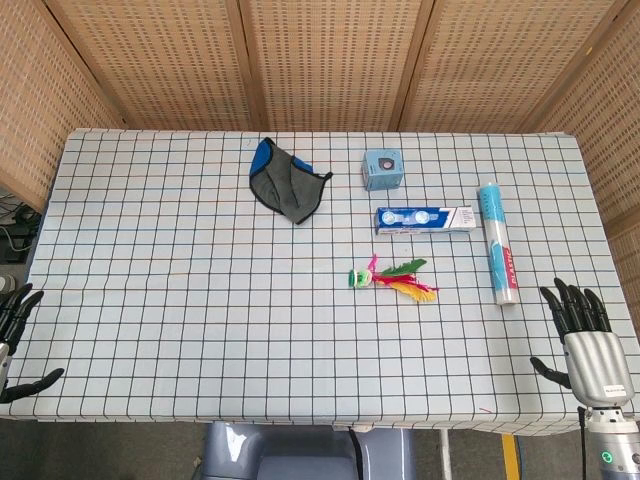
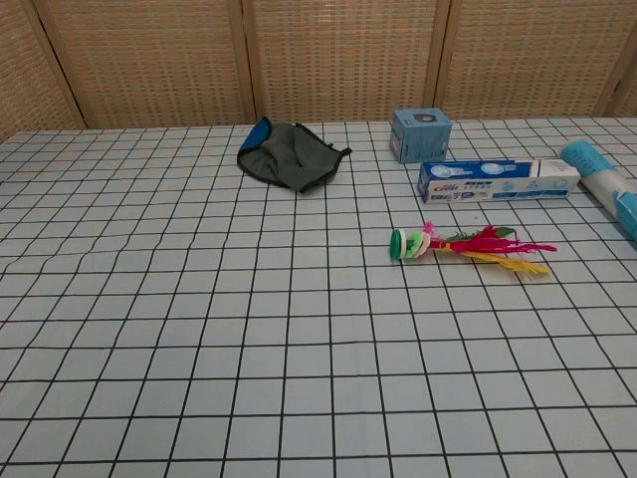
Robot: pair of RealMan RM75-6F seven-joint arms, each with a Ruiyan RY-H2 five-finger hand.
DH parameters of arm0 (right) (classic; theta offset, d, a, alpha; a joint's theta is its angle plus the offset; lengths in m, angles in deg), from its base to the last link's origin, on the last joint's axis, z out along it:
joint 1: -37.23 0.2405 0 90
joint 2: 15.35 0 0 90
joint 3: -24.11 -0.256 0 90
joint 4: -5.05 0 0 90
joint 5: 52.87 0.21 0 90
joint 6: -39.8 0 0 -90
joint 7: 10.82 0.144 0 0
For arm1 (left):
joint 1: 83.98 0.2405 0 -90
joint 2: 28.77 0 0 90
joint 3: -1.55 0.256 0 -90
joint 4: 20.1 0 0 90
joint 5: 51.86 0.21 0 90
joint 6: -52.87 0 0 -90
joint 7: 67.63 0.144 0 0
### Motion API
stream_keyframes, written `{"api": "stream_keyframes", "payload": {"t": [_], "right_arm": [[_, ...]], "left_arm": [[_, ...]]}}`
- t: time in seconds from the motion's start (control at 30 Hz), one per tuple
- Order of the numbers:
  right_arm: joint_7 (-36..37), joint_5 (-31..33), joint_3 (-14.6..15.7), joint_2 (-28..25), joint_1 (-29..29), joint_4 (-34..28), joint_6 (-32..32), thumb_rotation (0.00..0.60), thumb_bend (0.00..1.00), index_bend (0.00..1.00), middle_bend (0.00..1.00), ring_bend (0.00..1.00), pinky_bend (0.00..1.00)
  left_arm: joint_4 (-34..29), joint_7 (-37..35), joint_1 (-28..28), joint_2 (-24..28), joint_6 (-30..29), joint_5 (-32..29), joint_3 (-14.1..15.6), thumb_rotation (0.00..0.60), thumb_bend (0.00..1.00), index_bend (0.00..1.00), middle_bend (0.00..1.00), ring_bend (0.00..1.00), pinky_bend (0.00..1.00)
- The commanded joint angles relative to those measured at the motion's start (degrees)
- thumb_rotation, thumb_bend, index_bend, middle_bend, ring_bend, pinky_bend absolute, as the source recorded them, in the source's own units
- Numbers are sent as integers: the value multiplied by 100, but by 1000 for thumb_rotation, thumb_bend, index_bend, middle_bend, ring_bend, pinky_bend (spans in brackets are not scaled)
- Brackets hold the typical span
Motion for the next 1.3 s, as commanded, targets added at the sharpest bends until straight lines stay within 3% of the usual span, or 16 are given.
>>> {"api": "stream_keyframes", "payload": {"t": [0.03,0.2,0.33,0.5,0.6,0.73,0.87,1.3], "right_arm": [[8,-3,-23,32,4,32,50,600,0,0,0,0,0],[73,9,-92,66,232,-29,477,600,0,0,0,0,0],[-371,211,-368,39,791,-242,1266,600,0,10,0,0,0],[-881,607,-862,396,1512,-212,2008,600,3,228,0,0,0],[-1178,975,-1109,786,1911,72,2409,600,117,335,0,0,0],[-1476,1476,-1242,1208,2283,346,2900,600,289,403,0,0,0],[-1775,1887,-1281,1643,2538,627,3149,600,390,455,0,0,0],[-2083,2354,-1127,2410,2877,1463,3408,600,479,514,0,0,0]], "left_arm": [[0,-3,18,2,-31,3,-2,600,0,0,0,0,0],[25,-14,34,-7,-38,-43,-19,600,0,0,0,0,0],[25,40,-8,-34,64,-112,-45,600,0,0,0,0,0],[9,163,-61,-80,196,-219,-82,600,0,0,0,0,0],[14,238,-93,-114,296,-308,-100,600,0,0,0,0,0],[23,287,-136,-142,409,-434,-139,600,0,0,0,0,0],[36,328,-182,-163,523,-560,-180,600,0,0,0,0,0],[71,405,-255,-210,709,-800,-253,600,0,0,0,0,0]]}}
